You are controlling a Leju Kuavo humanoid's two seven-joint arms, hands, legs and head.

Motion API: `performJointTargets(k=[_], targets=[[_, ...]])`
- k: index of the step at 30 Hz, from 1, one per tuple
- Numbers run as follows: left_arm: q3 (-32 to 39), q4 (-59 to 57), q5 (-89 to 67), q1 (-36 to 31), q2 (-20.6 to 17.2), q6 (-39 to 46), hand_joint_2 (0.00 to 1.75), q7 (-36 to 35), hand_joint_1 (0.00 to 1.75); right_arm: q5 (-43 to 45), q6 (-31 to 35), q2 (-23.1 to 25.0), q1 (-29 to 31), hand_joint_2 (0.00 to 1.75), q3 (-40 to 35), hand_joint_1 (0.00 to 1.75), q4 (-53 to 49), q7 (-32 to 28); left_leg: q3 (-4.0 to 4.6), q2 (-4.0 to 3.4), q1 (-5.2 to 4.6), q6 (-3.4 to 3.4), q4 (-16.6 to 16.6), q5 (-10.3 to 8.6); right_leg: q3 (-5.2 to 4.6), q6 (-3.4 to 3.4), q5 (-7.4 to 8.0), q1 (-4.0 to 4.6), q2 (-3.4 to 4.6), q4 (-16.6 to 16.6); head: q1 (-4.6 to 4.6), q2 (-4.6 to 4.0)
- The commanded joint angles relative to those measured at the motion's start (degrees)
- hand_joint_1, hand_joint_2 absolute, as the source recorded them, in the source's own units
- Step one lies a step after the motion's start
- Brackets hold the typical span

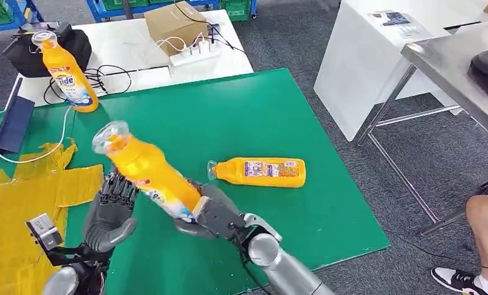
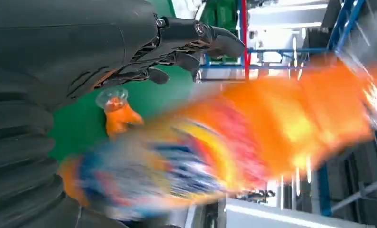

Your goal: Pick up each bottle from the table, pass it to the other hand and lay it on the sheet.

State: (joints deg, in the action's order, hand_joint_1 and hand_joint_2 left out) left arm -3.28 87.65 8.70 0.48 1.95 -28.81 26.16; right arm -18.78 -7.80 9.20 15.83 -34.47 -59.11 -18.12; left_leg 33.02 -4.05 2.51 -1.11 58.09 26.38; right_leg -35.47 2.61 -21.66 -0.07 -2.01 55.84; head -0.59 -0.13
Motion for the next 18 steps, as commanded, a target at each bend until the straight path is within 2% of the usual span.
performJointTargets(k=[1,2,8,12,13,18], targets=[[-2.85,-1.86,0.33,-2.28,-0.64,0.20,1.75,-0.46,0.00,-0.48,0.01,1.58,4.93,1.75,-6.91,1.75,13.77,0.20,-0.09,0.21,-0.07,0.13,-0.06,0.00,0.06,-0.02,-0.03,-0.09,0.06,0.00,0.00,0.00],[-2.95,-1.98,0.38,-2.35,-0.73,0.15,1.75,-0.45,0.00,-0.83,-0.45,1.47,5.27,1.75,-7.82,1.75,14.10,0.40,-0.19,0.40,-0.15,0.23,-0.10,0.02,0.14,-0.04,-0.09,-0.17,0.08,0.03,0.00,0.00],[-4.39,-6.29,-1.19,-5.21,-1.31,1.80,1.75,-1.50,0.00,-3.49,-0.78,3.95,6.93,1.75,-17.60,1.75,19.10,0.95,-0.06,0.31,-0.08,0.13,-0.08,-0.01,0.06,-0.06,-0.05,-0.08,-0.01,0.00,0.00,0.00],[-5.50,-8.09,-4.18,-5.82,-2.88,2.80,1.75,-1.61,0.00,-3.19,-0.46,3.38,7.80,1.75,-19.25,1.75,17.22,1.22,-0.32,0.69,-0.26,0.27,-0.23,-0.02,0.18,-0.13,-0.17,-0.27,0.00,0.09,0.00,0.00],[-5.84,-8.72,-5.82,-6.03,-3.34,3.53,1.75,-1.03,1.75,-2.49,-0.22,3.10,8.07,1.75,-19.42,1.75,16.44,1.34,-0.21,0.63,-0.21,0.25,-0.16,0.00,0.12,-0.09,-0.15,-0.22,-0.04,0.08,0.02,0.00],[-8.97,-11.68,-13.55,-7.00,-6.62,5.19,1.75,1.06,1.75,-0.27,0.24,1.84,9.57,1.75,-19.31,1.75,15.32,1.89,-0.23,0.76,-0.28,0.30,-0.18,-0.02,0.09,-0.10,-0.19,-0.29,-0.03,0.16,0.00,0.00]])
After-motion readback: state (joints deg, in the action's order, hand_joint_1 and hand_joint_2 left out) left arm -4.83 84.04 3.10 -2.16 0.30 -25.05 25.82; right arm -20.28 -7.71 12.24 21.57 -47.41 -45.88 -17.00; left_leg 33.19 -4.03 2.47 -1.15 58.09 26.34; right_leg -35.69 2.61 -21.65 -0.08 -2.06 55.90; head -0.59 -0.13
